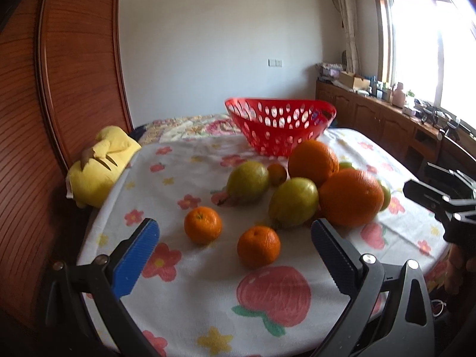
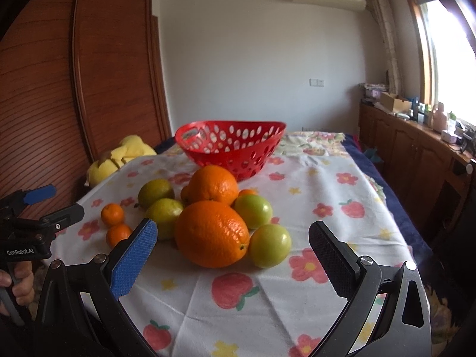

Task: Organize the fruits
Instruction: 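Move the left tool to a small tangerine while the right tool approaches a large orange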

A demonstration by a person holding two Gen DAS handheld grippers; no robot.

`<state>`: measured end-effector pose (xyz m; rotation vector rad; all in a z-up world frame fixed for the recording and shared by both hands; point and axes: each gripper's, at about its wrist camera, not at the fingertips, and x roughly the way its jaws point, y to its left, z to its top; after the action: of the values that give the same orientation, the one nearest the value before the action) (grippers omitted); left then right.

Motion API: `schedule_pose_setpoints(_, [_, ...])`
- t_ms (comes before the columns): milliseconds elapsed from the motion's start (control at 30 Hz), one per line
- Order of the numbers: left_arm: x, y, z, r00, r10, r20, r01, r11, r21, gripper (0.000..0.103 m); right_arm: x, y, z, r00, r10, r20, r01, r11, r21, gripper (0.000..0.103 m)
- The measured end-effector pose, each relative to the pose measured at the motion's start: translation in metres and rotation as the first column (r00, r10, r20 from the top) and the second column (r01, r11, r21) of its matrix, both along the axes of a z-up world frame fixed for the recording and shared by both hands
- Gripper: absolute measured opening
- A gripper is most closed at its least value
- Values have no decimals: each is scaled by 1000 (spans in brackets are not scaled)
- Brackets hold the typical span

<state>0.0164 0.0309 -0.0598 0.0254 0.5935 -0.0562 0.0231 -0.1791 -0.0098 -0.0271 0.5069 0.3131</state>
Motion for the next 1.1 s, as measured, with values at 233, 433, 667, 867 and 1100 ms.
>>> schedule_pose_setpoints(233, [14, 1, -20, 997, -39, -71, 36, 998, -43, 98, 20, 7, -8, 998, 52, -32, -53, 998, -26, 102])
schedule_pose_setpoints(433, [24, -1, -30, 992, -63, -111, 55, 995, -80, 97, 34, 15, -13, 996, 73, -50, -75, 996, -40, 102])
schedule_pose_setpoints(667, [35, -2, -39, 988, -74, -133, 63, 994, -89, 86, 51, 23, -23, 986, 132, -101, -138, 989, -51, 99])
schedule_pose_setpoints(867, [44, 0, -47, 983, -80, -166, 64, 993, -97, 73, 61, 33, -31, 976, 168, -136, -181, 980, -88, 99])
schedule_pose_setpoints(1100, [49, -1, -52, 978, -95, -188, 77, 992, -100, 63, 69, 40, -38, 970, 185, -160, -206, 970, -128, 99])
